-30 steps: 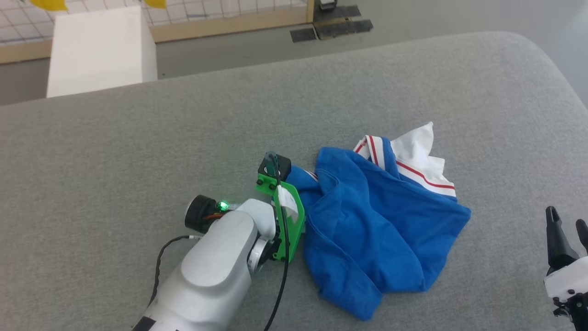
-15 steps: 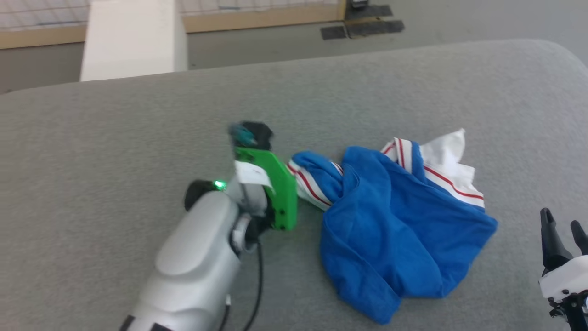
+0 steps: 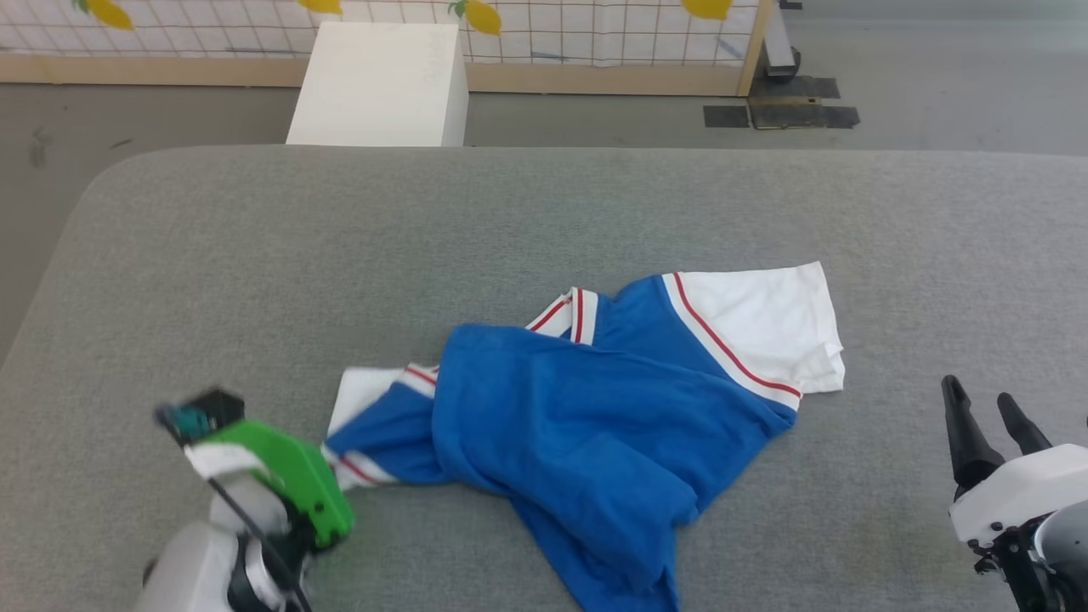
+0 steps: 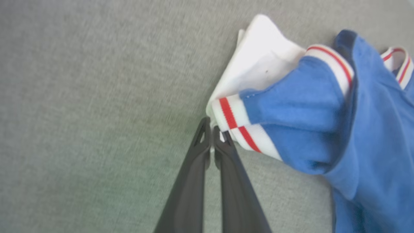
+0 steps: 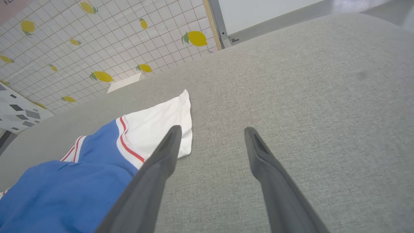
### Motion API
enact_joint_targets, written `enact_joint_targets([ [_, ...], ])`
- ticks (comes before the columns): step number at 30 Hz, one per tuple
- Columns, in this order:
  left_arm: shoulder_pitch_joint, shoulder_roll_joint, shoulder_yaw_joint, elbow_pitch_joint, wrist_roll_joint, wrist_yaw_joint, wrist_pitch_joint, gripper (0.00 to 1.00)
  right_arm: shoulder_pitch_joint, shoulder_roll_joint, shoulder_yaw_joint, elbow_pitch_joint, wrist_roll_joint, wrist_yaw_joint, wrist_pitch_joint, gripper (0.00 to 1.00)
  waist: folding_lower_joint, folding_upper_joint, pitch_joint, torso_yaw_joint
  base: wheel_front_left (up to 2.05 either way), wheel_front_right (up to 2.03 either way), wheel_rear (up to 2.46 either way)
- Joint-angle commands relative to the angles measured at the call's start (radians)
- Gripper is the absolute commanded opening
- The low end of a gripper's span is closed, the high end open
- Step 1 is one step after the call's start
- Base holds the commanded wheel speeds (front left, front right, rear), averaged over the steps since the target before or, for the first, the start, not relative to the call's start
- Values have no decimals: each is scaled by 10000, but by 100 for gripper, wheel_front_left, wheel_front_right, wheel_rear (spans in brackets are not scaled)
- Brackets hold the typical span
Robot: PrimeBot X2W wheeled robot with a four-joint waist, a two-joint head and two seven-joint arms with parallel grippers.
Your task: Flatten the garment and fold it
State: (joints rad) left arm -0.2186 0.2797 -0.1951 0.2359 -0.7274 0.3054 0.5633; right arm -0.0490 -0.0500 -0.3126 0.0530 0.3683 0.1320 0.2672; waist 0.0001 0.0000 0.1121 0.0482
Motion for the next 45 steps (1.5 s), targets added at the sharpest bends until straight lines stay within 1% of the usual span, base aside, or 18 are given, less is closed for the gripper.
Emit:
enact_joint_targets([
  [1,334,-55,13,-93,-98,70,57,0,-142,-3,71,48,-51,-13,34,100,-1,0,-3,118,0,0,0],
  [2,512,-147,101,-184,-220,80,-33,0,-136,-3,102,64,-61,-13,37,100,-1,0,13,154,0,0,0],
  [3,597,-206,169,-265,-271,72,-168,15,-127,-3,116,75,-79,-13,40,100,-1,0,13,190,0,0,0],
  [4,661,-247,217,-362,-289,31,-344,80,-115,-3,119,89,-93,-13,44,100,-1,0,8,229,0,0,0],
  [5,687,-311,346,-495,-375,-40,-575,100,-105,-3,129,101,-111,-13,49,100,-1,0,-5,254,0,0,0],
  [7,712,-308,571,-774,-394,-220,-1123,100,-100,-3,176,110,-163,-13,67,100,-1,0,-46,276,0,0,0],
  [8,769,-327,912,-1153,-335,-414,-2036,100,-120,-3,223,118,-213,-13,103,100,-1,0,-123,279,0,0,0],
  [11,1110,-378,1331,-1627,-186,-838,-3544,100,-183,-3,291,104,-291,-13,156,100,-1,0,-238,256,0,0,0],
  [16,2051,-416,1587,-1921,946,-1434,-6800,100,-406,-3,454,17,-587,-13,413,100,-1,0,-249,305,0,0,0],
  [18,2284,-577,1517,-1825,1327,-1577,-7731,100,-633,-3,475,-19,-845,-13,697,100,-1,0,-183,379,0,0,0],
  [22,2417,-955,1400,-1759,2077,-1717,-8200,100,-1476,-126,558,188,-1839,-13,1791,100,-1,0,108,578,0,0,0],
  [24,2335,-1159,1368,-1790,2353,-1816,-8235,100,-1935,-590,964,477,-2483,-13,2498,100,-1,0,304,742,0,0,0],
  [27,2109,-1417,1500,-1885,2663,-2040,-8244,100,-2779,-940,1244,922,-2813,-13,3132,100,-1,0,659,950,0,0,0],
  [30,1759,-1716,1600,-1949,3013,-2343,-8247,100,-3735,-1514,1535,1653,-3343,-13,3770,100,-1,0,1184,1330,0,0,0],
  [34,1392,-1993,1586,-1953,3276,-2591,-8248,100,-4726,-1893,1772,2474,-3686,-13,4130,100,-1,0,1809,1740,0,0,0],
  [37,1150,-2117,1565,-1894,3380,-2756,-8249,100,-5112,-2077,2084,3018,-3871,-13,4317,100,-1,0,2163,2007,0,0,0],
  [40,980,-2204,1562,-1790,3448,-2874,-8249,100,-5225,-2123,2487,3568,-3933,-13,4474,100,-1,0,2383,2157,0,0,0],
  [45,823,-2267,1588,-1591,3525,-3009,-8249,100,-5118,-2158,3044,4142,-3744,-13,5085,100,-1,0,2453,2164,0,0,0],
])
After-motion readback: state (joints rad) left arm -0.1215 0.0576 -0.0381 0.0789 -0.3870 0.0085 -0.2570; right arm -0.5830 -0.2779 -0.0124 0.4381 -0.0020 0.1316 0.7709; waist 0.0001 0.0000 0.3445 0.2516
